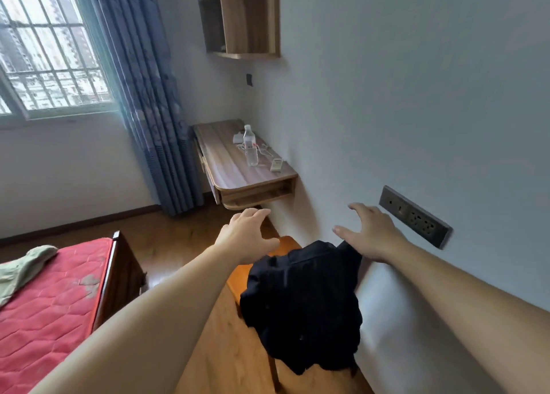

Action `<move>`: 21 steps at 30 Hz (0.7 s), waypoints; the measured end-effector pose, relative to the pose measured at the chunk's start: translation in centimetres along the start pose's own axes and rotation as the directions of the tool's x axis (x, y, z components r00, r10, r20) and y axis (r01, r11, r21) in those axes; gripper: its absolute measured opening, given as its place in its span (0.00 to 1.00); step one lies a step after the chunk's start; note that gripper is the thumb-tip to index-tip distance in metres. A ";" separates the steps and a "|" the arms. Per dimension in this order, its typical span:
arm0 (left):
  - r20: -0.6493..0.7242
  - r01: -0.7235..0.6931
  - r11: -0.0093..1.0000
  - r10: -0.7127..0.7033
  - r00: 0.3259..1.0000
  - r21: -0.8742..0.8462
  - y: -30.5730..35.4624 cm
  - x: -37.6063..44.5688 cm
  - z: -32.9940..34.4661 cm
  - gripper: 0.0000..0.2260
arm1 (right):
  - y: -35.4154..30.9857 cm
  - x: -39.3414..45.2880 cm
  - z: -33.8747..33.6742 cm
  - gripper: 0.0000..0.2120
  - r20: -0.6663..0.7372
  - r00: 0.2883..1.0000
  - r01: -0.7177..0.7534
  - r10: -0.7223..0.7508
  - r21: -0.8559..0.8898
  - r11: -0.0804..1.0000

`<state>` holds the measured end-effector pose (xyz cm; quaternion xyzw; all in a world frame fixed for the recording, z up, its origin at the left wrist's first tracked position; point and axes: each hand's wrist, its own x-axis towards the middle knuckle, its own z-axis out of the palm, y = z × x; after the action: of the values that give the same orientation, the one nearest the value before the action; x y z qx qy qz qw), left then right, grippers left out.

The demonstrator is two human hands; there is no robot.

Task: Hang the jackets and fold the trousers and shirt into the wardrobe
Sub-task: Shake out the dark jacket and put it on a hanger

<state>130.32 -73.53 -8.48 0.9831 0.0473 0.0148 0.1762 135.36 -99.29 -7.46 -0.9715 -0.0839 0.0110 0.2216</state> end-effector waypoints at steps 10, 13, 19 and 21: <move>-0.046 0.034 0.994 -0.039 0.998 -0.105 -2.4 13.2 2.4 0.34 | -2.5 14.2 3.5 0.36 0.066 0.988 0.143 -0.141 -0.028 0.989; -0.006 0.064 0.988 -0.066 0.998 -0.141 -4.1 17.6 4.4 0.34 | -2.7 18.4 5.5 0.35 0.129 0.985 0.127 -0.118 -0.066 0.990; 0.133 0.147 0.976 -0.126 0.983 -0.160 -6.9 23.0 7.8 0.34 | -2.9 24.5 9.3 0.35 0.249 0.964 0.120 -0.095 -0.086 0.989; 0.167 0.172 0.970 -0.144 0.975 -0.172 -7.2 23.8 8.9 0.34 | -2.6 25.5 10.5 0.36 0.291 0.952 0.135 -0.099 -0.106 0.985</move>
<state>153.80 -67.58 -19.03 0.9537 0.1103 -0.0707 0.2708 159.43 -88.20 -15.38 -0.9650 -0.1727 0.1323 0.1466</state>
